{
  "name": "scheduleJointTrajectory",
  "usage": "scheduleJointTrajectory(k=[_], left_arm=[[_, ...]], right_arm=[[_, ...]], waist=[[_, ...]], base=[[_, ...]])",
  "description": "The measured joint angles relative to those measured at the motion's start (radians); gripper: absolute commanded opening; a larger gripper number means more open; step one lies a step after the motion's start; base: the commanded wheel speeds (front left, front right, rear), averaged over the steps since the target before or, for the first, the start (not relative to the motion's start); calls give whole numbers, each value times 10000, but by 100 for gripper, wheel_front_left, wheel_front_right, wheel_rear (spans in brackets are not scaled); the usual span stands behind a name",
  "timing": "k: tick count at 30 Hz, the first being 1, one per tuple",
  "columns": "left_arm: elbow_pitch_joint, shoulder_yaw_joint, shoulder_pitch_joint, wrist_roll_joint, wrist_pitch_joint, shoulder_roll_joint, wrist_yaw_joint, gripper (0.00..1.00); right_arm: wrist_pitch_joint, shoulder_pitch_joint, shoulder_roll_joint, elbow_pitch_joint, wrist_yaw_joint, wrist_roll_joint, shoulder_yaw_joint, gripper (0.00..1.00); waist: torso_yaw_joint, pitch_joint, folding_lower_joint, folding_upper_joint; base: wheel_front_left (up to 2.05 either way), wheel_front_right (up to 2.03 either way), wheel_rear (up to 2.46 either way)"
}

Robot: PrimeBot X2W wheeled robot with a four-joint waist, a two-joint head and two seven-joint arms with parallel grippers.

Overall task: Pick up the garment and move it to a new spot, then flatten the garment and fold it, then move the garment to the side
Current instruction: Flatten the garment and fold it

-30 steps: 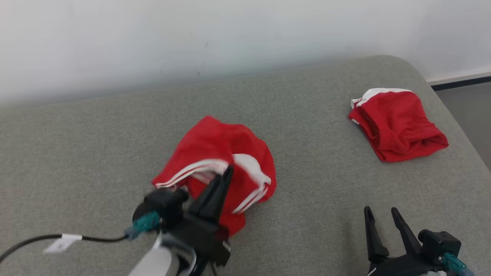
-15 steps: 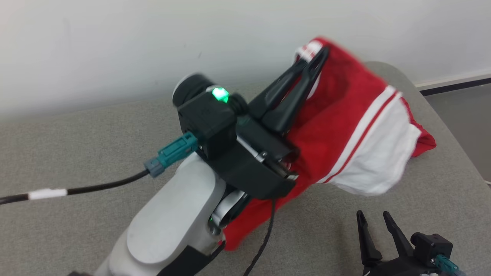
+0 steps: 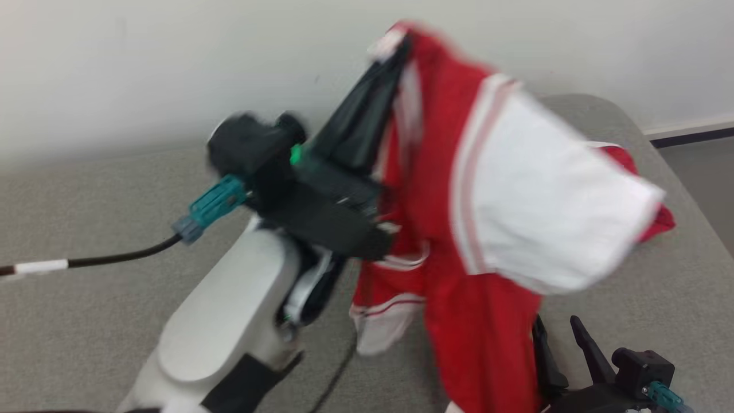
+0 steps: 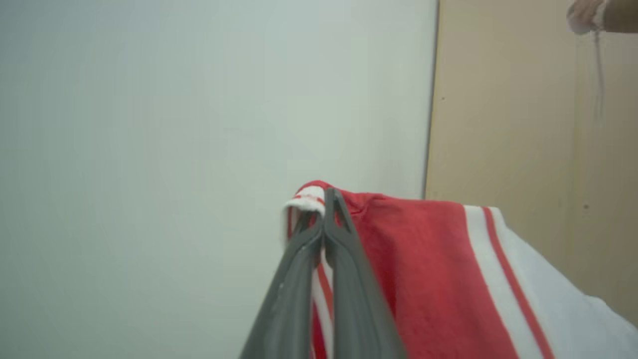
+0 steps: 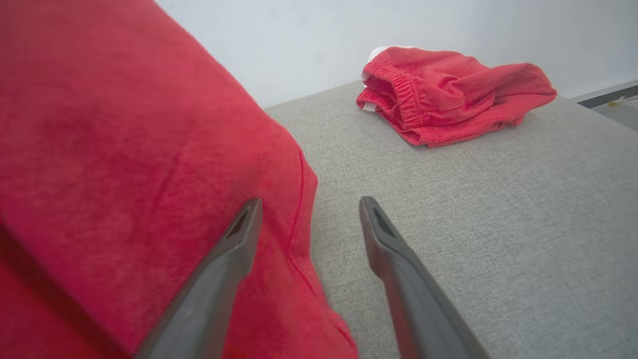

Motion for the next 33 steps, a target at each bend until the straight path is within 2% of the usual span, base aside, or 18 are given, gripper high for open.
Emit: scheduleJointTrajectory(k=[4,10,19,20,21,22,28,31,33], left_arm=[[1220,244,1246,67,-102,932,370,0],[2769,1041,2588,-362,-516,1611,750,0],[3956,2518,3102,-608,-865,1870,1104,0],[4034,2658,3158,-608,-871,1868,1135,20],[4094,2824,3245,-604,-880,1852,1177,45],[4117,2999,3322,-602,-880,1814,1183,100],[3802,4046,4028,-295,-892,1436,1306,100],[3200,4520,4479,224,-892,1145,1335,100],[2623,4796,4811,656,-892,890,1198,100]], right_arm=[[-65,-57,12,38,0,35,-35,100],[-54,-221,6,35,0,-35,-65,100],[104,-275,8,-98,0,-196,-10,100],[144,-280,8,-117,0,-224,-12,100],[173,-284,8,-142,0,-232,-13,100],[186,-284,6,-180,0,-242,-31,100],[849,-254,4,-449,0,-456,-75,100],[1411,-217,6,-663,0,-583,36,100],[1827,-182,8,-784,0,-631,102,100]], waist=[[240,112,0,0],[619,310,1,0],[929,515,1,1],[925,522,1,1],[921,527,1,0],[919,537,0,0],[995,604,1,0],[1095,642,1,0],[1188,662,1,0]], base=[[0,0,0],[0,0,0],[0,0,0],[0,0,0],[0,0,0],[0,0,0],[0,0,0],[0,0,0],[0,0,0]])
